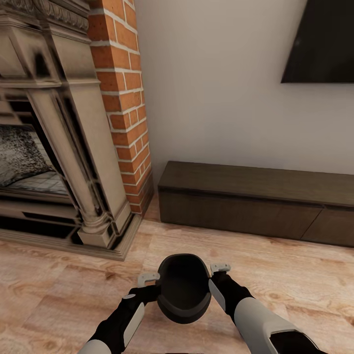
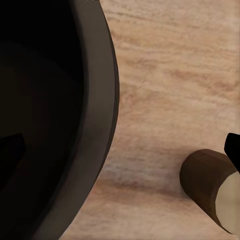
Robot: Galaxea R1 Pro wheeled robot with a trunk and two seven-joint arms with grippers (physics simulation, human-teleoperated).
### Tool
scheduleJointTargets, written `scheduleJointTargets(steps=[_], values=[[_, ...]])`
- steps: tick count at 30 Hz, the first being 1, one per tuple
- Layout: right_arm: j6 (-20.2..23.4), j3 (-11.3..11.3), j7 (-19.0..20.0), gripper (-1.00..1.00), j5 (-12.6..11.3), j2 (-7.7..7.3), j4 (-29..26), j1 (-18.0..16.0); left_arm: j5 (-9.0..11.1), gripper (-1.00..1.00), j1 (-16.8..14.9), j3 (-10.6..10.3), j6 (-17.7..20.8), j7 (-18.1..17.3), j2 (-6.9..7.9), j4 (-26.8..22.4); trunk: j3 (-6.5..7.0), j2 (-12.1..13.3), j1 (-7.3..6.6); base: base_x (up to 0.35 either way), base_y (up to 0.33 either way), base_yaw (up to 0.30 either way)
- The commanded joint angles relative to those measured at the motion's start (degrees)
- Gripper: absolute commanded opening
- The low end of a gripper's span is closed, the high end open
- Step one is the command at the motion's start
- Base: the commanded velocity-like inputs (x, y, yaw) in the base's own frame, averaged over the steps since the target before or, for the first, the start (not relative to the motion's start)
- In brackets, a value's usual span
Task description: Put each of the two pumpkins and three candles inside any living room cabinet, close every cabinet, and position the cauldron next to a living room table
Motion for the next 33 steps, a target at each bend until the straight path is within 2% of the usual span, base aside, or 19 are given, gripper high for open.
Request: scheduleJointTargets(steps=[1, 33], values=[[0.4, 0.2, -0.2, 1.0, 0.0, 0.0, -0.1, 0.0, 0.6, 1.0, 0.0, -0.2, 0.3, 0.1, 0.0, -0.1, -0.05, 0.0, -0.01, 0.0, 0.0, 0.0], [0.3, 0.1, -0.2, 1.0, 0.0, 0.0, -0.1, 0.0, 0.6, 1.0, 0.0, -0.2, 0.0, -0.7, 0.0, -1.0, -0.05, 0.0, -0.01, 0.0, 0.0, 0.0]])
